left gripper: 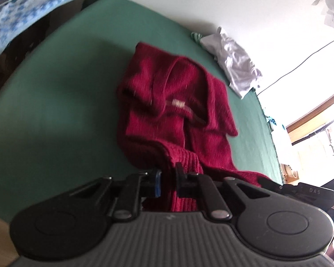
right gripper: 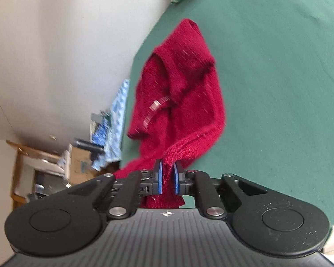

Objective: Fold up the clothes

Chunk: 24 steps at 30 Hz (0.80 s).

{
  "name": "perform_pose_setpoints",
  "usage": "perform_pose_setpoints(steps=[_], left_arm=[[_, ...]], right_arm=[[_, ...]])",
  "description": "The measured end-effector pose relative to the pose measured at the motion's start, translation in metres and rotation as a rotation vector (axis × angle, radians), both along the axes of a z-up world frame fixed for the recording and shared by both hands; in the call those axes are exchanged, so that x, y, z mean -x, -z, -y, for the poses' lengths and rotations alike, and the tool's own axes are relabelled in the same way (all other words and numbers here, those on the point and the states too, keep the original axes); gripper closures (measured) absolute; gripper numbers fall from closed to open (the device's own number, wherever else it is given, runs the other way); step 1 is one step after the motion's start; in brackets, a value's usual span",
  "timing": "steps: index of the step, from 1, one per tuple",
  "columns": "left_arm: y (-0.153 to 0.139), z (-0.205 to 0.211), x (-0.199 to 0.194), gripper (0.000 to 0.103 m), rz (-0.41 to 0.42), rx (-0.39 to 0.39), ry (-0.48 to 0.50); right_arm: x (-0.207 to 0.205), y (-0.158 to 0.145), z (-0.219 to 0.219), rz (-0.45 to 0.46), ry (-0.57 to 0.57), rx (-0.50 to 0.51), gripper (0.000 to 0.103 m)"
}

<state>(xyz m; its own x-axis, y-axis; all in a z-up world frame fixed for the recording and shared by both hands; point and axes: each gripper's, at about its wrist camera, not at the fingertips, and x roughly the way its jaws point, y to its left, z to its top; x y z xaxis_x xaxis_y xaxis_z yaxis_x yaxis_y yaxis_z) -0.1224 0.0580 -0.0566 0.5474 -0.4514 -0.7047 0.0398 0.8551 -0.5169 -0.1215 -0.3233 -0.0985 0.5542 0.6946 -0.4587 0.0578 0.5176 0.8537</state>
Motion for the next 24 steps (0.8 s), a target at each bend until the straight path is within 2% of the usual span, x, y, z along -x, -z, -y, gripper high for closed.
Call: perform_pose_setpoints(steps=[8,14,20,24], left_arm=[[-0.031,-0.012,-0.088,0.096,0.052,0.018,0.068],[-0.044,-0.006,-0.154,0.096,0.076,-0.036,0.111],[-0.043,0.007,-0.213,0.096,0.093,-0.066,0.087],[-0.026,0.017,-0.248,0.096,0.056,-0.105,0.053]], right_arm=[[-0.054,-0.035,-0.004,0.098,0.105,-0.025,0.093],[-0.098,-0.048,-0.006,0.158,0.169,-0.002,0.093],[-0.154,-0.046,-0.005,0.162,0.199,0.030,0.093],[-0.194,-0.028,-0.002,0.126,0.213,0.032,0.093]])
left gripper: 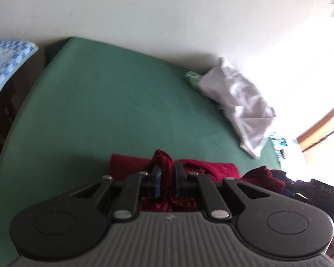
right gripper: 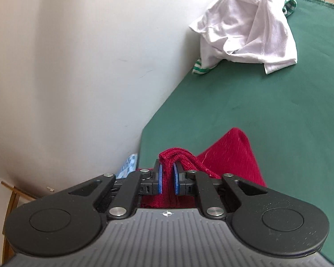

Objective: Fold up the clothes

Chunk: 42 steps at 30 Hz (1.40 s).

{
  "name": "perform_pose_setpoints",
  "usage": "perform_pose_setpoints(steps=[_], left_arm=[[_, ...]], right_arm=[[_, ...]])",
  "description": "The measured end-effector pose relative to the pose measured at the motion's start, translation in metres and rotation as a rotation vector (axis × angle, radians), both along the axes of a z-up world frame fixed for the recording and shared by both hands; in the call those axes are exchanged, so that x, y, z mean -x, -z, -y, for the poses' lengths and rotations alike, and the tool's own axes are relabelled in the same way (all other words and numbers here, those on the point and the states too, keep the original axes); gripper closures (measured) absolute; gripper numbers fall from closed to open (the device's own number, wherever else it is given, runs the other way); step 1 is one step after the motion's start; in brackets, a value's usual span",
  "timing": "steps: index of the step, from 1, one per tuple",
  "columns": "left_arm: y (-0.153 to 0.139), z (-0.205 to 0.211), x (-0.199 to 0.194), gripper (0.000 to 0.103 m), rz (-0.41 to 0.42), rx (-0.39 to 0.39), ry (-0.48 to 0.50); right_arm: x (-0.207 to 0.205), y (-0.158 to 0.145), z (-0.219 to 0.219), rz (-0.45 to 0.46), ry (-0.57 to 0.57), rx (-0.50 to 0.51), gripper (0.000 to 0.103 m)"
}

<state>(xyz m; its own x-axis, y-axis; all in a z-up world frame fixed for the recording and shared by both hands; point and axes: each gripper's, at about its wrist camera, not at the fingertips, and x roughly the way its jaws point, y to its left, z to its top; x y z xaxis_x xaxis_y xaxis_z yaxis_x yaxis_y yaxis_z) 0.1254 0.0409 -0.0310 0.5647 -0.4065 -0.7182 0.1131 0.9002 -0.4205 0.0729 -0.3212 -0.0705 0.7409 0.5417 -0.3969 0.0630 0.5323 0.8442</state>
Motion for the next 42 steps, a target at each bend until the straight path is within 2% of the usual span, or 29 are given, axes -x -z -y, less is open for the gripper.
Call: perform_pose_setpoints(steps=[6,8,12,13,15,16,17,19,21,23,26,27,31,34,37,39,42], left_arm=[[0.036,0.005,-0.042,0.095,-0.060,-0.016,-0.045],[0.046,0.003,-0.049,0.088,-0.066,-0.012,-0.058],[0.055,-0.012,-0.054,0.082,-0.100,0.063,-0.086],[0.055,-0.017,-0.054,0.081,-0.109,0.086,-0.093],[0.048,-0.027,-0.050,0.069,-0.086,0.080,-0.120],[0.042,-0.032,-0.046,0.053,-0.054,0.057,-0.144],[0.035,-0.038,-0.042,0.046,-0.019,0.038,-0.163],[0.023,-0.050,-0.034,0.046,0.030,0.029,-0.180],[0.011,-0.055,-0.023,0.046,0.081,0.019,-0.160],[0.005,-0.045,-0.013,0.046,0.123,-0.022,-0.107],[0.017,-0.007,-0.007,0.043,0.143,-0.160,-0.034],[0.026,0.005,-0.008,0.043,0.135,-0.213,-0.029],[0.063,0.027,-0.016,0.044,0.064,-0.319,-0.054],[0.071,0.015,-0.019,0.040,0.076,-0.290,-0.107],[0.078,0.002,-0.023,0.028,0.071,-0.260,-0.125],[0.077,-0.001,-0.024,0.028,0.074,-0.260,-0.116],[0.070,-0.008,-0.014,0.029,0.100,-0.306,-0.131]], right_arm=[[-0.047,0.037,-0.004,-0.085,0.004,0.038,0.093],[-0.056,0.049,-0.003,-0.090,0.003,0.014,0.090],[-0.062,0.058,0.000,-0.077,-0.004,-0.028,0.084],[-0.062,0.057,0.002,-0.064,-0.011,-0.040,0.078],[-0.058,0.050,0.006,-0.024,-0.011,-0.048,0.071],[-0.053,0.044,0.007,0.004,-0.001,-0.032,0.063],[-0.047,0.037,0.008,0.039,0.016,-0.008,0.052],[-0.032,0.020,0.008,0.132,0.032,0.056,0.045],[-0.020,0.005,0.000,0.209,-0.007,0.160,0.046],[-0.011,-0.008,-0.017,0.264,-0.070,0.322,0.052],[-0.011,-0.008,-0.053,0.294,-0.173,0.592,0.058],[-0.015,-0.005,-0.061,0.285,-0.196,0.641,0.059],[-0.039,0.012,-0.080,0.257,-0.217,0.730,0.064],[-0.060,0.027,-0.084,0.183,-0.170,0.807,0.067],[-0.077,0.045,-0.070,0.105,-0.151,0.729,0.067],[-0.078,0.046,-0.060,0.100,-0.149,0.683,0.067],[-0.062,0.032,-0.047,0.097,-0.098,0.678,0.061]])
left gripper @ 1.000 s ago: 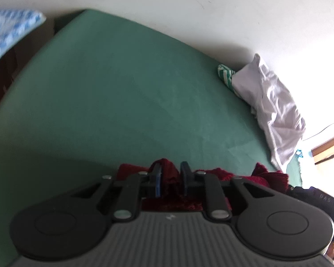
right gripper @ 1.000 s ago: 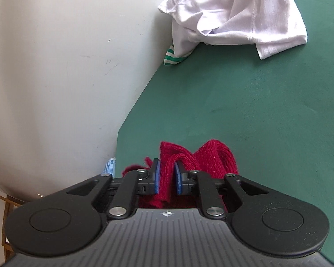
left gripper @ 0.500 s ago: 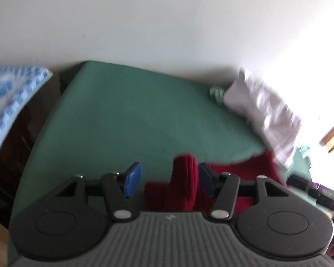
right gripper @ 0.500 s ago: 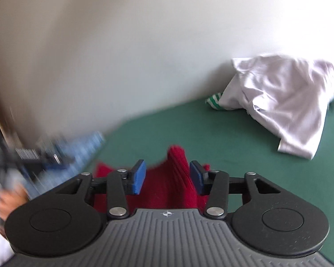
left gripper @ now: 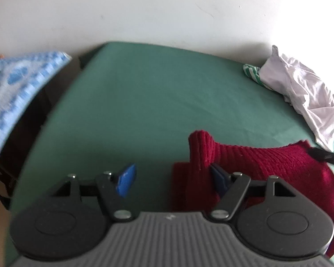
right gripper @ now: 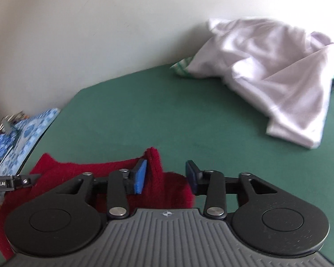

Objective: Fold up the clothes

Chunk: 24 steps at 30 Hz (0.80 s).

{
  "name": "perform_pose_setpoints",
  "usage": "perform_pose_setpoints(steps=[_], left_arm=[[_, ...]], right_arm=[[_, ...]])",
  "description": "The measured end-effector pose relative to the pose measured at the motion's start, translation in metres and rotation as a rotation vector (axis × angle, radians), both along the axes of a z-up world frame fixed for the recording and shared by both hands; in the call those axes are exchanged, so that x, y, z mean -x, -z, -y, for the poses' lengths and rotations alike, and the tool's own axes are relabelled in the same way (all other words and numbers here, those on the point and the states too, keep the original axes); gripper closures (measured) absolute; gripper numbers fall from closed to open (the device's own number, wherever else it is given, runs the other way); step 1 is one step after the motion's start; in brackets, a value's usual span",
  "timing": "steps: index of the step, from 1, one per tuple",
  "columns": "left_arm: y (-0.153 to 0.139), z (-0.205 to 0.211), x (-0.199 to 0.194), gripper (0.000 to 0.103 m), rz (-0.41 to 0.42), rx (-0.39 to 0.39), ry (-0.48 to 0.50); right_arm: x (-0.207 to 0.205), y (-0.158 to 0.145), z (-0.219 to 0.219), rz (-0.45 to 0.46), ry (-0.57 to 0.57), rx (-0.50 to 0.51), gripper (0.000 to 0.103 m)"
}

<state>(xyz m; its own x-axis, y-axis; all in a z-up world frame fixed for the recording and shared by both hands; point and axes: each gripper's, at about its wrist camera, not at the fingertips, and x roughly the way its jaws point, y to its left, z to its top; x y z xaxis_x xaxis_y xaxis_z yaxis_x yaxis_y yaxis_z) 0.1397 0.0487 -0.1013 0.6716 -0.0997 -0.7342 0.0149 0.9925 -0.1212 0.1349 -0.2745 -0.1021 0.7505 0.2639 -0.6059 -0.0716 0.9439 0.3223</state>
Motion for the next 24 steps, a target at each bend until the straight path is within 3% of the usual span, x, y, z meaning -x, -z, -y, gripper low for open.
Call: perform_pose_setpoints(steps=[3,5,6,11,13,14,16,18,20,24], left_arm=[[-0.006,-0.009,0.019,0.036,0.031,-0.068,-0.022],[-0.012,0.003,0.038,0.061,0.088,-0.169,-0.010],[-0.015,0.010,0.048,0.062,0.119,-0.221,-0.001],[-0.012,0.035,0.063,0.057,0.124,-0.185,0.081],[-0.001,0.040,0.058,0.057,0.097,-0.222,0.080],[0.004,0.039,0.056,0.057,0.083,-0.243,0.071],[0.009,0.034,0.054,0.057,0.059,-0.256,0.057],[0.000,0.020,0.064,0.051,0.052,-0.189,0.060],[-0.009,0.008,0.076,0.038,0.035,-0.146,0.081],[-0.012,-0.001,0.101,0.032,-0.007,-0.075,0.091]], right_arm=[[0.035,-0.017,0.024,0.022,0.009,-0.082,0.062],[0.060,-0.026,0.030,0.043,-0.033,-0.116,0.065],[0.072,-0.030,0.029,0.058,-0.061,-0.124,0.065],[0.093,-0.021,0.003,0.041,-0.202,-0.148,0.068],[0.086,-0.006,0.000,-0.019,-0.141,-0.094,0.074],[0.083,0.002,0.004,-0.046,-0.096,-0.103,0.088],[0.082,0.004,0.018,-0.070,-0.042,-0.185,0.091],[0.088,-0.006,0.027,-0.041,-0.027,-0.208,0.082],[0.097,-0.015,0.037,-0.022,-0.019,-0.170,0.060],[0.113,-0.017,0.046,-0.100,-0.074,-0.164,0.057]])
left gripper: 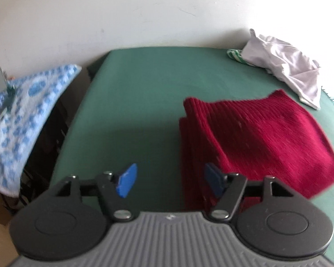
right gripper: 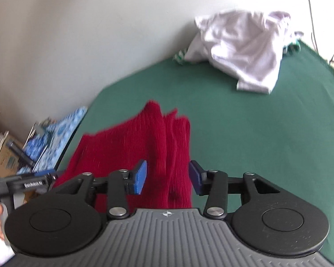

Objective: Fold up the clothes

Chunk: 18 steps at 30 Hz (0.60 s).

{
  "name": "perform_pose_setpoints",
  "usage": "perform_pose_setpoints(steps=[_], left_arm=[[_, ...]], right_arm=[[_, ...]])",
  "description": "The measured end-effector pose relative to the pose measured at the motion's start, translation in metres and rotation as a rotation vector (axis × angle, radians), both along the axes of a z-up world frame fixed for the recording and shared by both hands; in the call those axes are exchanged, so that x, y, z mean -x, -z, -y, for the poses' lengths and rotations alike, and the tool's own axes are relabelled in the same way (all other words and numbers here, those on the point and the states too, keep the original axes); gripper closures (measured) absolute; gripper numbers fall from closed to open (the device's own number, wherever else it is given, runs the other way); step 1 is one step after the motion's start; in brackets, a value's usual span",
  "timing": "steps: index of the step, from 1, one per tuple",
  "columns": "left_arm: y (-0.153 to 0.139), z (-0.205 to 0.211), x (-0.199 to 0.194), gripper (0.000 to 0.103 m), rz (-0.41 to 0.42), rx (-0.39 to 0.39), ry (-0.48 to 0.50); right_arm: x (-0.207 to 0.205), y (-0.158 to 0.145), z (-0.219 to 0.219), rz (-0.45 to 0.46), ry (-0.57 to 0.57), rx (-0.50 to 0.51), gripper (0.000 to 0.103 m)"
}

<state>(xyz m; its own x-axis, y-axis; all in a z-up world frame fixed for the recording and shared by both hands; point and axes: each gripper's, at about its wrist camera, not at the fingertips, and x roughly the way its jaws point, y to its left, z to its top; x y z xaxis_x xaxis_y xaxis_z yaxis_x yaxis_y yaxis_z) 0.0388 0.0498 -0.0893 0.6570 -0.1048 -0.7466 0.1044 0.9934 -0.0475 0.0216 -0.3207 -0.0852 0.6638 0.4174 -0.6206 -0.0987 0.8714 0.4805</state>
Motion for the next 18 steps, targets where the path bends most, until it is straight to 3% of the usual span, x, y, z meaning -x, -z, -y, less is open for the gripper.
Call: perform_pose_setpoints(steps=[4,7,9,10,11,13,16,18], left_arm=[[0.009,0.001,0.009,0.031,-0.043,0.070,-0.038],[0.007,0.004,0.008,0.031,-0.044,0.063,-0.039],[-0.001,-0.001,0.009,0.028,-0.025,0.052,-0.027],[-0.005,-0.005,0.010,0.024,-0.018,0.056,-0.025],[-0.009,-0.011,0.011,0.020,-0.014,0.071,-0.021],[-0.015,-0.022,0.013,0.019,-0.009,0.113,-0.005],[-0.015,-0.029,0.019,0.019,-0.035,0.188,0.018],[-0.011,-0.025,0.025,0.019,-0.060,0.239,0.052]], right_arm=[[0.008,0.017,-0.010,-0.035,-0.021,0.012,0.051],[0.007,0.029,-0.014,-0.056,-0.006,-0.009,0.049],[0.008,0.032,-0.017,-0.080,-0.019,-0.010,0.062],[0.009,0.030,-0.015,-0.077,-0.031,-0.036,0.074],[0.010,0.026,-0.012,-0.069,-0.045,-0.071,0.078],[0.012,0.023,-0.004,-0.070,-0.045,-0.149,0.079],[0.006,0.042,0.005,-0.161,-0.005,-0.182,0.081],[0.007,0.054,0.017,-0.184,0.048,-0.289,0.080]])
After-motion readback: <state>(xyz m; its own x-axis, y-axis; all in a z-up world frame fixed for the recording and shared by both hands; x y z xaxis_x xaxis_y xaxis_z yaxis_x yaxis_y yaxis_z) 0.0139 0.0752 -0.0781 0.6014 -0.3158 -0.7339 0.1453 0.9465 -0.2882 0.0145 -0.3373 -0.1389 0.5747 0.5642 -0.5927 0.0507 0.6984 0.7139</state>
